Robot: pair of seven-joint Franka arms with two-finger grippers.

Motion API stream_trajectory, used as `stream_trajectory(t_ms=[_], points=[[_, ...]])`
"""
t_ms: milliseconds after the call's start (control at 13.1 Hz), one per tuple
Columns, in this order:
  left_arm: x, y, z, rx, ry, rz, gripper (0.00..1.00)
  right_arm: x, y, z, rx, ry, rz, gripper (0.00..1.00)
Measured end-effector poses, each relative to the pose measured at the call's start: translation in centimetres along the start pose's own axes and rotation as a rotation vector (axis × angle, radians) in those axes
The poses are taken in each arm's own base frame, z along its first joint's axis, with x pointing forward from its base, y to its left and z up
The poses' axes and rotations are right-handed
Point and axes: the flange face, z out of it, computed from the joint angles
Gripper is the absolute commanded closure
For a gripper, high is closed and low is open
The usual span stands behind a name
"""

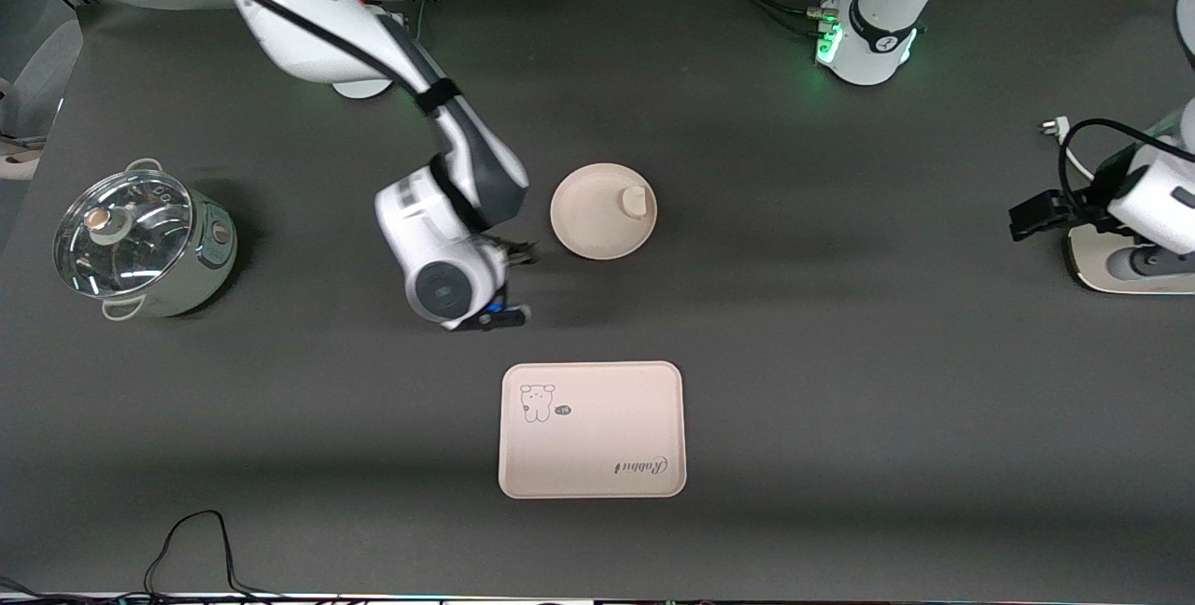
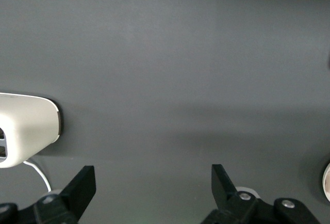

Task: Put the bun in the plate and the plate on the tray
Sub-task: 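Release the bun on the plate and withdraw the left gripper, then reach the right gripper to the plate rim and grasp it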

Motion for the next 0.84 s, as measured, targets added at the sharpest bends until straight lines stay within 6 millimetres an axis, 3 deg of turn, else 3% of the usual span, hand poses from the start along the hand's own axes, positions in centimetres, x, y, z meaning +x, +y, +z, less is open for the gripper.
stream_trajectory(t_ms=[152,380,837], points=[[0.2,-1.3,-0.1,-0.006,0.012,-0.022,0.00,-1.4,-2.4,3.4,-0.031,0.005,0.016,0.00],[0.5,-3.5,-0.2,-0.008,0.026,-0.049,0.00,-2.7,-4.2,6.4,-0.057,0.014,0.021,0.00],[0.5,-4.1,-0.4,-0.007,0.031,-0.057,0.00,-5.2,-6.6,7.3,-0.029,0.086,0.017,0.00]])
